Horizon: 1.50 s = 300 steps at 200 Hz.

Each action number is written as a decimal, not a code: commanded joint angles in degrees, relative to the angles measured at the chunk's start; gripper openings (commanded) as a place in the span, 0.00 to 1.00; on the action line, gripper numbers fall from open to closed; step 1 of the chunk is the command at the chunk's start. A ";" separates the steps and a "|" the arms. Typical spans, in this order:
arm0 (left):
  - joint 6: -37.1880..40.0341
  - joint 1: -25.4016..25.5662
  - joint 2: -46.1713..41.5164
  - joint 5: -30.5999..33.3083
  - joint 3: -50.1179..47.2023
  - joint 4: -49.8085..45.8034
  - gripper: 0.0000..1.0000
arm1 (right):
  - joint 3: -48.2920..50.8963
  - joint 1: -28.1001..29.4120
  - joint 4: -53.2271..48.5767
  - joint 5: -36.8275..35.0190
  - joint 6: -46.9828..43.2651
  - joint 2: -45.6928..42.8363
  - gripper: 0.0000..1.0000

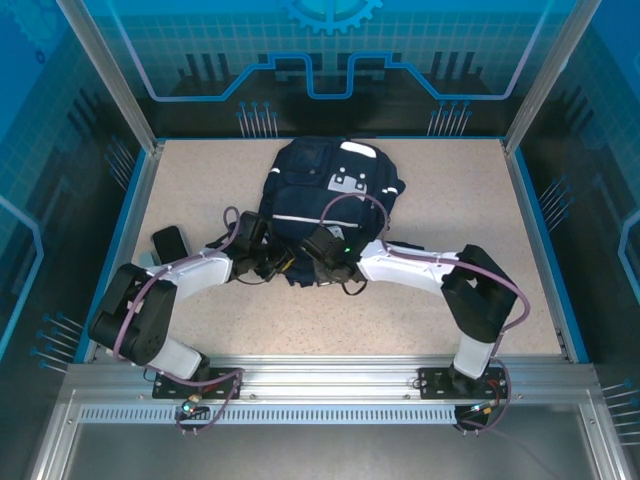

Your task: Pack books, pencil case, and school supplies into a backpack

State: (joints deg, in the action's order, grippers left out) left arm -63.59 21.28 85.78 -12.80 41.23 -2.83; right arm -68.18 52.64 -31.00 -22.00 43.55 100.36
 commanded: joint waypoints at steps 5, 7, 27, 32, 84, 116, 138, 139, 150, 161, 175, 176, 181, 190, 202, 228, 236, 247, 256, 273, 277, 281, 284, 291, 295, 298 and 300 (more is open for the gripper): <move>3.18 -1.22 -2.61 5.29 0.57 -1.74 0.00 | 3.93 -2.96 -8.12 -9.30 4.54 -4.58 0.00; 3.20 -1.37 -2.67 5.25 0.55 -1.74 0.00 | 4.15 -3.22 -8.22 -9.47 4.60 -4.74 0.00; 3.64 -2.40 -3.88 4.87 0.15 -2.21 0.00 | 5.90 -5.72 -8.79 -10.00 4.67 -6.15 0.00; 3.78 -2.65 -4.30 4.89 0.11 -2.54 0.00 | 6.33 -6.38 -8.52 -9.84 4.34 -6.50 0.00; 7.57 -4.55 -8.55 4.59 0.47 -6.93 0.00 | 7.76 -14.23 -0.35 -1.99 -5.15 -7.61 0.00; 8.80 -5.19 -9.63 2.68 0.06 -8.52 0.00 | 7.97 -18.89 3.43 5.63 -7.07 -7.01 0.00; 9.62 -5.28 -10.79 2.43 -0.38 -10.01 0.00 | 7.72 -20.41 3.73 6.40 -7.00 -6.84 0.00; 9.67 -5.28 -10.84 2.43 -0.37 -10.05 0.00 | 7.72 -20.49 3.70 6.42 -6.99 -6.84 0.00; 10.32 -5.41 -11.73 2.59 -0.58 -11.03 0.00 | 7.60 -21.42 3.61 6.53 -6.90 -6.86 0.00; 11.03 -5.62 -12.72 2.78 -0.58 -12.33 0.00 | 7.54 -22.41 3.39 6.46 -6.65 -6.84 0.00; 11.64 -5.81 -13.78 2.70 -0.54 -13.56 0.00 | 7.18 -24.05 2.65 6.61 -6.46 -6.71 0.00; 11.65 -5.85 -13.83 2.65 -0.54 -13.62 0.00 | 7.14 -24.20 2.59 6.61 -6.46 -6.69 0.00; 11.95 -5.90 -14.22 2.58 -0.46 -14.13 0.00 | 7.03 -24.74 2.32 6.57 -6.33 -6.59 0.00; 12.23 -5.90 -14.89 2.36 -0.45 -14.85 0.00 | 6.64 -25.92 1.96 6.68 -6.28 -6.26 0.00; 12.49 -5.90 -15.82 2.02 -0.50 -15.66 0.00 | 5.82 -27.23 1.41 6.87 -6.59 -5.48 0.00; 13.22 -5.90 -17.13 0.20 -0.76 -16.76 0.00 | 3.49 -28.68 1.09 6.38 -7.99 -3.20 0.00; 13.44 -5.90 -17.25 -0.74 -0.87 -17.02 0.00 | 2.62 -28.91 0.61 5.90 -8.02 -2.24 0.00; 14.09 -5.94 -17.40 -2.21 -1.23 -17.03 0.00 | 1.72 -29.00 0.26 5.03 -7.89 -1.29 0.00; 14.89 -5.81 -17.84 -3.54 -1.54 -17.27 0.00 | 1.23 -29.00 0.10 4.22 -7.36 -0.60 0.00; 15.46 -5.81 -19.42 -4.23 -2.87 -17.86 0.00 | 0.41 -29.22 -0.81 2.75 -5.61 0.55 0.00; 15.50 -5.81 -19.86 -4.25 -3.31 -17.81 0.00 | 0.13 -29.26 -1.10 2.42 -5.22 0.82 0.00; 15.62 -5.81 -20.28 -4.40 -3.64 -17.75 0.00 | -0.12 -29.34 -1.42 2.15 -4.81 0.99 0.00; 15.76 -5.81 -20.56 -4.49 -3.88 -17.65 0.00 | -0.31 -29.42 -1.54 1.87 -4.56 1.18 0.00; 16.06 -5.80 -20.83 -5.04 -4.27 -17.56 0.00 | -0.89 -29.59 -2.07 1.62 -4.06 1.55 0.00; 16.24 -5.81 -20.97 -5.54 -4.32 -17.43 0.00 | -1.25 -29.68 -2.39 1.66 -3.94 1.75 0.00; 16.42 -5.81 -20.93 -6.04 -4.32 -17.32 0.00 | -1.56 -29.70 -2.60 1.86 -4.04 1.85 0.00; 16.60 -5.77 -20.92 -6.37 -4.25 -17.22 0.00 | -1.77 -29.79 -2.71 1.98 -4.07 1.95 0.00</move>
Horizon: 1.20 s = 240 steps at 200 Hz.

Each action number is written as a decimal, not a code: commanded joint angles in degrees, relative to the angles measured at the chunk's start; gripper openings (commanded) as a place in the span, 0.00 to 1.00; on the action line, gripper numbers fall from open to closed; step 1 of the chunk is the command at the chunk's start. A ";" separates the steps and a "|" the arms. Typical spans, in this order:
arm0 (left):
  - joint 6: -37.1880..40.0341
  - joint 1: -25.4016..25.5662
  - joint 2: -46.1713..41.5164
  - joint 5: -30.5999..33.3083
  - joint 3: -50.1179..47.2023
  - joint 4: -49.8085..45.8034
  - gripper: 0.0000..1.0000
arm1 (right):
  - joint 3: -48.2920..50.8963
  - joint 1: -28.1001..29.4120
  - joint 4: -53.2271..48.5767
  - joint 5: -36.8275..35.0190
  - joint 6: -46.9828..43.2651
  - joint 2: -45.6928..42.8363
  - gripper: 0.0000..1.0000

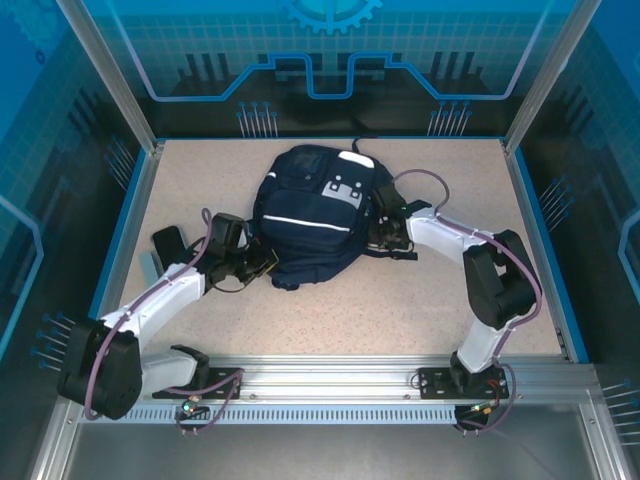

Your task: Pack books, pencil case, and school supplies into a backpack

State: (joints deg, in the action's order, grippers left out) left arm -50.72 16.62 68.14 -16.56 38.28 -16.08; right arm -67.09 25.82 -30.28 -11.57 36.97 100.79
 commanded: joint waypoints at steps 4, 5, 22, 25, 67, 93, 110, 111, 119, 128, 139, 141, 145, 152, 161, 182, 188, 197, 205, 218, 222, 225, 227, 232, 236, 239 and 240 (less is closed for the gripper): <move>3.97 -1.08 -3.20 -3.48 -1.24 -3.88 0.00 | -3.36 -2.99 -3.75 -8.18 2.28 1.56 0.00; 4.01 -1.07 -3.19 -3.66 -1.22 -3.83 0.00 | -3.42 -2.98 -3.87 -8.15 2.21 1.58 0.00; 4.68 -0.60 -3.67 -5.97 -0.72 -2.91 0.28 | -3.60 -3.09 -3.94 -6.97 0.39 0.25 0.00; 4.81 -0.42 -3.90 -6.12 -0.63 -2.70 0.32 | -3.40 -3.08 -3.72 -6.63 -0.19 -0.24 0.00; 8.15 2.26 -7.85 -5.47 1.22 -0.10 0.69 | 0.71 -4.49 -2.81 0.34 -8.34 -8.69 0.31; 11.54 4.46 -6.84 -3.87 3.35 1.21 0.78 | 3.17 -5.60 -2.91 4.45 -9.19 -14.36 0.55; 13.33 6.07 -4.58 -2.46 5.63 1.40 0.81 | 4.49 -5.93 -1.61 7.99 -8.53 -16.76 0.62; 13.39 6.20 -4.46 -2.40 5.87 1.40 0.81 | 4.54 -5.95 -1.48 8.20 -8.47 -16.85 0.62; 14.16 7.11 -2.93 -1.64 7.13 1.40 0.81 | 4.77 -5.96 -0.87 9.77 -8.06 -17.29 0.63; 14.83 8.13 -1.01 -0.80 8.95 1.49 0.81 | 4.49 -6.05 -0.21 11.34 -7.82 -17.22 0.64; 15.53 9.45 1.81 0.38 11.41 1.31 0.81 | 3.48 -6.14 0.22 12.42 -7.24 -16.16 0.63; 15.69 9.69 2.39 0.63 11.93 1.31 0.81 | 3.11 -6.16 0.29 12.60 -7.04 -15.80 0.63; 16.01 10.16 3.55 1.08 12.91 1.38 0.80 | 2.41 -6.12 0.23 13.02 -6.85 -15.05 0.62; 16.46 10.96 5.69 1.98 14.80 1.32 0.79 | 1.00 -6.19 0.05 13.63 -6.58 -13.59 0.60; 16.88 11.71 8.94 3.31 17.60 0.76 0.77 | -0.84 -6.14 -0.15 13.86 -6.04 -11.21 0.57; 17.19 12.72 16.75 8.73 24.73 -1.44 0.68 | -5.37 -6.23 -0.55 12.48 -4.78 -5.65 0.51; 16.93 12.77 18.76 11.62 26.69 -2.42 0.66 | -6.69 -6.23 -0.67 11.76 -4.84 -4.00 0.49; 16.47 12.95 21.55 16.52 29.03 -3.36 0.64 | -9.02 -6.31 -1.29 10.34 -5.18 -1.53 0.46; 16.21 12.88 23.67 19.87 30.85 -3.93 0.62 | -11.43 -6.40 -2.77 8.97 -5.45 0.81 0.44; 17.31 12.91 26.97 22.25 33.57 -4.51 0.61 | -14.77 -6.55 -4.37 8.10 -6.29 4.09 0.41; 17.32 12.85 27.83 22.85 34.30 -4.83 0.61 | -15.47 -6.60 -4.53 7.98 -6.44 4.88 0.40; 17.32 12.85 28.50 23.11 34.77 -5.09 0.60 | -15.92 -6.65 -4.63 7.88 -6.51 5.49 0.39; 17.39 12.83 28.86 23.29 35.13 -5.21 0.60 | -16.22 -6.64 -4.68 7.86 -6.50 5.91 0.39; 17.57 12.89 29.90 23.41 35.82 -5.47 0.60 | -17.02 -6.59 -4.85 7.82 -6.71 6.72 0.38; 17.70 12.84 30.62 23.48 36.41 -5.58 0.59 | -17.67 -6.58 -5.06 7.88 -6.89 7.41 0.38; 17.81 12.90 31.24 23.57 36.75 -5.75 0.59 | -18.12 -6.64 -5.28 7.76 -6.97 7.90 0.37; 17.83 12.90 31.38 23.62 36.85 -5.78 0.59 | -18.28 -6.65 -5.30 7.73 -7.03 8.00 0.37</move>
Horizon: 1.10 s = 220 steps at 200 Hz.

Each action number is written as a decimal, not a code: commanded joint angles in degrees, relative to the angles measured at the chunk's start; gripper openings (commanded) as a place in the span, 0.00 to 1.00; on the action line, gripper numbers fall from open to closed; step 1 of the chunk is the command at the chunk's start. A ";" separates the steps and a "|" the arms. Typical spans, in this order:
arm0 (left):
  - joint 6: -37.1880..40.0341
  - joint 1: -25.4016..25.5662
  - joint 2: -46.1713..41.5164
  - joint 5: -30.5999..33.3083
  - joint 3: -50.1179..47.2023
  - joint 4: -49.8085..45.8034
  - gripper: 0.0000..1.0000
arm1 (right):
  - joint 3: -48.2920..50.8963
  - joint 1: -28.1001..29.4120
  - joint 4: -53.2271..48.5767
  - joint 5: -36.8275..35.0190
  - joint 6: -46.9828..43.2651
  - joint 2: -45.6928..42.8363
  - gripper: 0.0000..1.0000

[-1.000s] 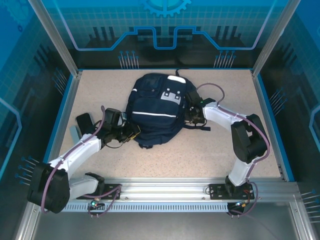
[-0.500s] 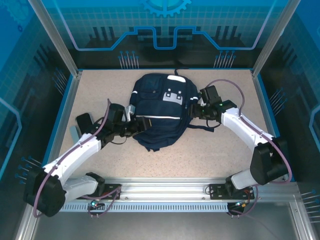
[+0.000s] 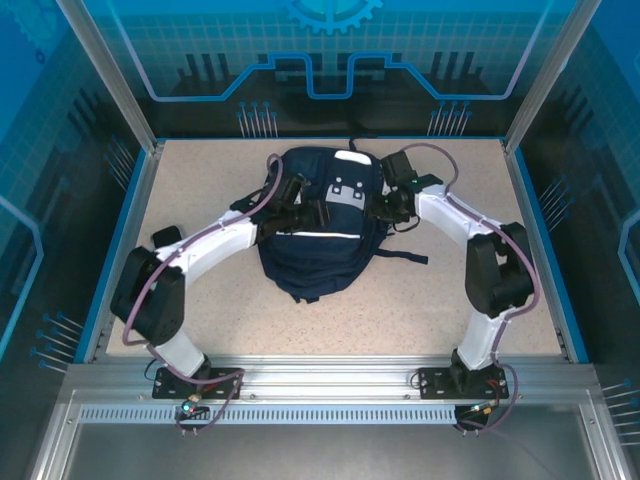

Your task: Pack books, pencil case, and school supplies into a backpack

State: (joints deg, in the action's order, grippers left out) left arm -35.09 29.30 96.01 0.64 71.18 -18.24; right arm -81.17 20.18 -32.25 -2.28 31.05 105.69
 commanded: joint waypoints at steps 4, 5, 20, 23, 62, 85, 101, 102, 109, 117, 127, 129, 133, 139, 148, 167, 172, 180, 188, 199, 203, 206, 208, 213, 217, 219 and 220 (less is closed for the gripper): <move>2.15 0.20 4.37 6.54 4.30 -3.68 0.59 | -4.77 -1.02 -3.49 -1.75 -1.24 3.71 0.36; 2.10 0.22 4.63 6.55 4.40 -3.75 0.59 | -4.87 -0.98 -3.55 -1.84 -1.25 3.85 0.36; 2.30 0.18 6.84 6.74 5.96 -4.96 0.59 | -6.88 -1.02 -4.50 -2.45 -1.58 6.02 0.35; 2.35 0.19 7.24 6.81 6.14 -5.03 0.59 | -7.27 -1.02 -4.69 -2.55 -1.68 6.54 0.34; 2.39 0.14 9.80 6.90 6.97 -6.25 0.60 | -9.55 -1.03 -5.87 -3.86 -2.38 9.50 0.35; 2.48 0.02 10.68 6.91 7.59 -7.22 0.61 | -11.82 -1.02 -8.08 -4.08 -2.67 11.34 0.35; 2.56 0.04 11.18 6.91 7.87 -7.88 0.63 | -13.28 -1.00 -10.09 -5.55 -2.24 12.39 0.34; 2.57 0.05 11.15 6.91 7.85 -7.92 0.63 | -13.34 -1.01 -10.14 -5.63 -2.18 12.41 0.33; 2.57 0.03 11.25 6.92 7.93 -8.10 0.63 | -13.40 -1.02 -10.45 -6.46 -1.98 12.44 0.29; 2.65 0.02 11.14 6.91 7.87 -8.34 0.64 | -13.32 -1.07 -10.51 -7.26 -1.85 12.28 0.24; 2.81 0.00 11.13 6.91 7.94 -8.48 0.64 | -13.45 -1.07 -10.80 -7.65 -1.60 12.22 0.21; 2.85 -0.02 11.09 6.94 7.99 -8.50 0.64 | -13.48 -1.10 -10.79 -7.71 -1.54 12.14 0.20; 3.01 0.05 11.05 6.92 7.98 -8.58 0.64 | -13.54 -1.11 -10.81 -7.73 -1.47 12.09 0.20; 3.10 0.00 11.00 6.87 8.08 -8.73 0.65 | -13.66 -1.11 -10.82 -7.73 -1.42 12.01 0.20; 3.27 0.02 10.89 6.76 8.32 -9.00 0.65 | -13.96 -1.12 -10.82 -7.74 -1.35 12.00 0.20; 3.63 0.04 10.47 6.69 8.65 -9.43 0.65 | -14.84 -1.21 -11.15 -7.91 -1.34 12.25 0.20; 3.69 0.01 10.34 6.62 8.71 -9.52 0.65 | -14.85 -1.20 -11.13 -7.82 -1.38 12.33 0.20; 3.82 -0.01 10.04 6.30 8.87 -9.50 0.64 | -14.88 -1.25 -10.93 -7.54 -1.64 12.26 0.19; 4.12 0.03 9.85 5.63 9.10 -9.08 0.64 | -14.70 -1.28 -10.67 -6.93 -1.93 12.17 0.14; 4.48 -0.01 9.66 4.65 9.72 -8.75 0.63 | -14.25 -1.21 -10.25 -6.27 -2.15 11.68 0.07; 4.56 0.01 9.64 4.25 10.07 -8.67 0.63 | -14.02 -1.28 -10.17 -6.08 -2.17 11.38 0.05; 4.79 -0.02 9.73 3.95 10.32 -8.51 0.63 | -13.73 -1.21 -10.08 -5.94 -2.25 11.17 0.04; 4.88 0.04 9.75 3.65 10.50 -8.40 0.63 | -13.62 -1.27 -9.99 -5.90 -2.25 10.98 0.04; 5.08 -0.01 9.85 3.07 10.97 -8.15 0.62 | -13.12 -1.20 -9.59 -5.83 -2.38 10.36 0.03; 5.18 -0.01 10.11 2.60 11.31 -7.88 0.61 | -12.62 -1.21 -9.30 -5.80 -2.37 9.82 0.03; 5.20 -0.03 10.15 2.34 11.50 -7.74 0.61 | -12.35 -1.20 -9.08 -5.67 -2.39 9.54 0.03; 5.21 -0.03 10.20 2.26 11.64 -7.67 0.60 | -12.18 -1.25 -9.02 -5.65 -2.44 9.36 0.03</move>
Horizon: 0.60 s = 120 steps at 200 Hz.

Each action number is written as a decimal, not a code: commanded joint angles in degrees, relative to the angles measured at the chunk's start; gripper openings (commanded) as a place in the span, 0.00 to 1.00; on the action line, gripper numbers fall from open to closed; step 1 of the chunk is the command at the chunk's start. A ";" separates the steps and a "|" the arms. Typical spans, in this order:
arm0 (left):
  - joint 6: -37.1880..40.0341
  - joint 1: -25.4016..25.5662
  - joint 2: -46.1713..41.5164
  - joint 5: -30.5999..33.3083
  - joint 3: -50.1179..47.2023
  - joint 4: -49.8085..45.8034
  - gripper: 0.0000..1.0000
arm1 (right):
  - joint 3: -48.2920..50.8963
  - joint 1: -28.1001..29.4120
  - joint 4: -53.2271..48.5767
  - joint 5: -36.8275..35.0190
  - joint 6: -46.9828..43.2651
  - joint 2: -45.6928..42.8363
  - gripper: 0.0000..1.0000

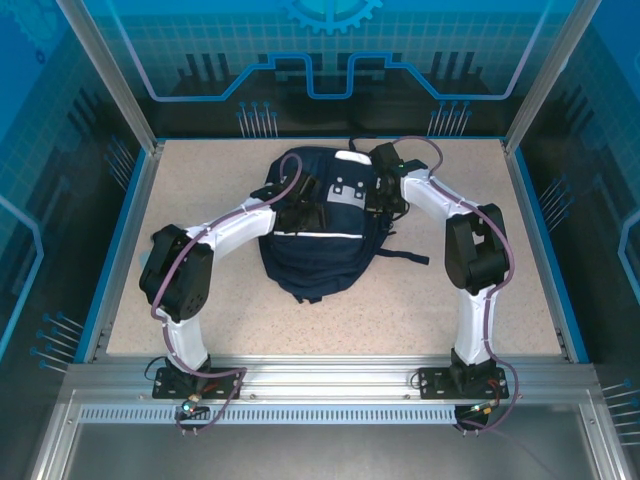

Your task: Pack books, pencil case, and school supplies into a backpack

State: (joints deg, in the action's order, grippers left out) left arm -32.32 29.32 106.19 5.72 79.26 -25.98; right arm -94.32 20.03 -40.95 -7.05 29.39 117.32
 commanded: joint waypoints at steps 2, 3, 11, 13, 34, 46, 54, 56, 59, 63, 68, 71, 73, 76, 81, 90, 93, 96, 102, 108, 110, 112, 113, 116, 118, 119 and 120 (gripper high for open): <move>2.43 -0.03 0.12 -3.08 3.69 0.30 0.60 | 1.20 -1.10 -0.15 -0.87 -0.81 -2.51 0.03; 2.43 -0.04 0.18 -3.17 3.74 0.35 0.60 | 1.31 -1.08 -0.04 -0.86 -0.86 -2.61 0.03; 2.43 -0.03 0.91 -4.15 4.48 1.14 0.58 | 2.54 -1.07 0.74 -0.44 -1.06 -3.89 0.02; 2.34 0.00 1.05 -4.42 4.67 1.36 0.58 | 2.80 -1.05 0.95 -0.38 -1.15 -4.17 0.02; 1.69 0.09 3.66 -6.94 7.34 2.33 0.52 | 6.23 -1.05 3.57 2.08 -2.76 -7.52 0.00; 1.11 0.12 5.16 -8.00 8.55 3.14 0.50 | 9.09 -1.00 5.95 4.04 -4.06 -9.80 0.00; 0.79 0.13 6.22 -8.49 9.29 3.67 0.48 | 11.28 -1.10 8.04 5.92 -5.30 -11.40 0.00; 0.70 0.12 6.46 -8.56 9.49 3.70 0.48 | 11.89 -1.04 8.49 6.22 -5.59 -11.85 0.00; 0.56 0.12 6.90 -8.68 9.83 3.80 0.47 | 12.65 -1.05 9.13 6.78 -5.87 -12.42 0.00; 0.36 0.17 7.47 -8.75 10.34 3.75 0.46 | 13.62 -1.06 9.98 7.42 -6.19 -13.20 0.00; 0.09 0.20 8.24 -8.78 10.90 3.52 0.44 | 14.80 -1.05 10.90 8.27 -6.54 -14.09 0.00; -0.01 0.13 8.69 -8.75 11.24 3.31 0.42 | 15.48 -1.03 11.46 8.90 -6.87 -14.69 0.00; -0.18 0.19 9.01 -8.71 11.50 3.26 0.41 | 15.94 -1.04 11.82 9.38 -7.12 -15.02 0.00; -0.31 0.16 9.44 -8.60 11.86 3.01 0.40 | 16.56 -1.04 12.31 9.96 -7.48 -15.52 0.00; -0.57 0.20 10.23 -8.26 12.44 2.53 0.38 | 17.72 -1.00 13.11 10.85 -7.87 -16.33 0.00; -1.06 0.19 11.66 -7.34 13.59 1.30 0.36 | 19.40 -1.10 13.99 11.49 -8.32 -17.62 0.00; -1.20 0.14 12.07 -6.96 13.89 0.83 0.35 | 19.91 -1.05 14.10 11.76 -8.38 -17.98 0.00; -1.33 0.15 12.52 -6.62 14.17 0.45 0.35 | 20.40 -1.07 14.26 11.98 -8.50 -18.38 0.00; -1.63 0.16 13.24 -6.06 14.58 -0.13 0.34 | 21.30 -0.99 14.57 12.75 -8.79 -19.06 0.00; -1.82 0.20 13.86 -5.64 14.77 -0.49 0.33 | 22.41 -0.98 15.11 13.53 -8.97 -19.81 0.00; -1.88 0.16 14.00 -5.52 14.80 -0.55 0.32 | 22.73 -0.96 15.35 13.85 -8.99 -20.08 0.00; -2.01 0.13 14.14 -5.42 14.74 -0.65 0.32 | 23.19 -0.96 15.59 14.18 -9.08 -20.28 0.00; -2.07 0.13 14.22 -5.44 14.76 -0.65 0.32 | 23.38 -0.96 15.66 14.39 -9.13 -20.41 0.00; -2.23 0.20 14.45 -5.32 14.77 -0.66 0.31 | 24.00 -0.92 16.06 14.89 -9.23 -20.79 0.00; -2.29 0.21 14.56 -5.29 14.71 -0.66 0.30 | 24.32 -0.88 16.36 15.36 -9.30 -21.03 0.00; -2.30 0.21 14.65 -5.24 14.74 -0.66 0.30 | 24.51 -0.88 16.44 15.51 -9.37 -21.10 0.00; -2.35 0.17 14.70 -5.26 14.76 -0.70 0.30 | 24.70 -0.83 16.56 15.67 -9.40 -21.17 0.00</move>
State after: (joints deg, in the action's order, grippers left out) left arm -33.10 29.32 118.24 -0.84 92.05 -24.08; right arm -73.23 19.79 -27.77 2.20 22.39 100.05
